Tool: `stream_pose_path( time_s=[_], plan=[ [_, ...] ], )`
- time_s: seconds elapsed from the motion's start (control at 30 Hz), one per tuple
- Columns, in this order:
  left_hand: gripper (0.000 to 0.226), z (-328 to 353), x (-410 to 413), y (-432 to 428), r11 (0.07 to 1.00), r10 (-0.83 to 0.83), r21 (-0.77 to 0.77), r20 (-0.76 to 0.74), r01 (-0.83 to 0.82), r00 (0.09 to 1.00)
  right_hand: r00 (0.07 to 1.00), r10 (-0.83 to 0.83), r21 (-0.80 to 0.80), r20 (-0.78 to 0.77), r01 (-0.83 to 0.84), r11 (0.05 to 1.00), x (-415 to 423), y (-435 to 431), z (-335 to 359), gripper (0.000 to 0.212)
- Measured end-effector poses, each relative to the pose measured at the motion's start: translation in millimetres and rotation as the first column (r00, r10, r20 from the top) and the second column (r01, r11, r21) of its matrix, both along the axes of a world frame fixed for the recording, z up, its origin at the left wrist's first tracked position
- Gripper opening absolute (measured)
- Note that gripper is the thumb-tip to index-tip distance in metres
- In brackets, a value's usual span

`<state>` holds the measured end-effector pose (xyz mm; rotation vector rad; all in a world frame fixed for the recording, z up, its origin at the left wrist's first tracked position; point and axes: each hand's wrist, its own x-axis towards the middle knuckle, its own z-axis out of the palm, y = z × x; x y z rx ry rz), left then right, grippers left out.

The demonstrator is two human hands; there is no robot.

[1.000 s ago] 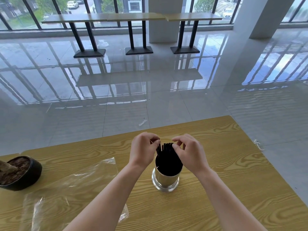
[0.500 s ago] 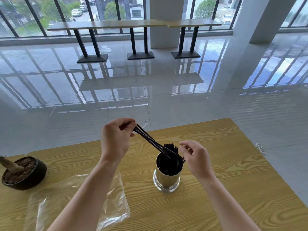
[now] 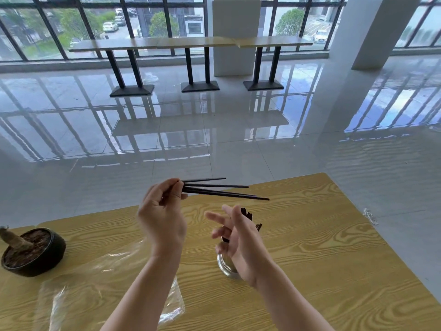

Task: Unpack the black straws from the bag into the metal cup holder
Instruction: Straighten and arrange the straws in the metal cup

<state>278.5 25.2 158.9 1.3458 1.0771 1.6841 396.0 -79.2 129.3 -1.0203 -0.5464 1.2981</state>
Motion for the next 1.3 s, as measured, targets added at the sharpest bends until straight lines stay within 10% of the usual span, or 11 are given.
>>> stream_pose_path(
  time_s=[0.13,0.3,0.47,0.6,0.83,1.0,1.3],
  plan=[
    [0.024,-11.3,-2.7,-17.7,0.998,-0.036,0.041,-0.040,0.038,0.999,0.942,-0.155,-0.102,-0.298,0.130,0.986,2.1,22.5,20.5,0.065],
    [0.023,-27.8,-4.0,-33.8,0.951,-0.104,-0.267,0.197,0.155,0.975,0.899,-0.336,-0.079,-0.281,0.327,0.942,10.9,37.4,25.2,0.023],
    [0.012,-49.8,-13.5,-42.4,0.812,-0.282,-0.503,0.109,0.297,0.953,0.841,-0.431,0.085,0.328,0.428,0.900,24.3,34.0,16.7,0.042],
    [0.026,-31.0,-4.5,-43.5,0.896,-0.380,-0.339,-0.247,0.288,0.891,0.411,-0.301,0.187,0.860,0.294,0.937,42.0,24.6,13.0,0.047],
    [0.052,19.4,43.1,-38.7,0.825,-0.547,-0.187,-0.504,0.534,0.669,0.081,-0.147,0.127,0.986,0.205,0.970,50.6,16.8,1.0,0.040],
    [0.014,9.2,52.4,-31.4,0.795,-0.599,-0.220,-0.432,0.566,0.674,0.044,-0.105,0.096,0.994,0.169,0.981,51.8,10.1,-10.0,0.036],
    [0.017,-3.8,59.2,-31.3,0.868,-0.496,-0.208,-0.393,0.450,0.774,0.088,-0.014,-0.001,0.996,0.157,0.988,55.6,21.1,-17.0,0.038]
  ],
)
